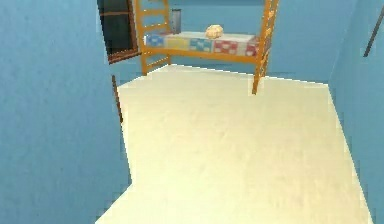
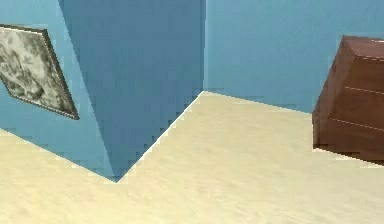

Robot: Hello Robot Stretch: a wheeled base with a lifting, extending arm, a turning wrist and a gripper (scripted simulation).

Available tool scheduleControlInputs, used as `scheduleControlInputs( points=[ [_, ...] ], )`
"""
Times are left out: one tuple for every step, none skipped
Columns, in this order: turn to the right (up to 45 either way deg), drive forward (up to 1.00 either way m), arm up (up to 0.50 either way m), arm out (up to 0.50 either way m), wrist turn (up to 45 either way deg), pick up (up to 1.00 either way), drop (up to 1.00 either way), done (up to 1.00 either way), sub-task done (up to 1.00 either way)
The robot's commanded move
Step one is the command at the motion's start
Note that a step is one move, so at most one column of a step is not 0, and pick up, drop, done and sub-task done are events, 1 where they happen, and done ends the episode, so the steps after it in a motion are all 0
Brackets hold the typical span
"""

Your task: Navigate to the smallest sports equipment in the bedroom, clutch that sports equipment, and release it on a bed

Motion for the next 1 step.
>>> scheduleControlInputs(
  points=[
    [12.0, 0.0, 0.0, 0.0, 0.0, 0.0, 0.0, 0.0, 0.0]
  ],
)
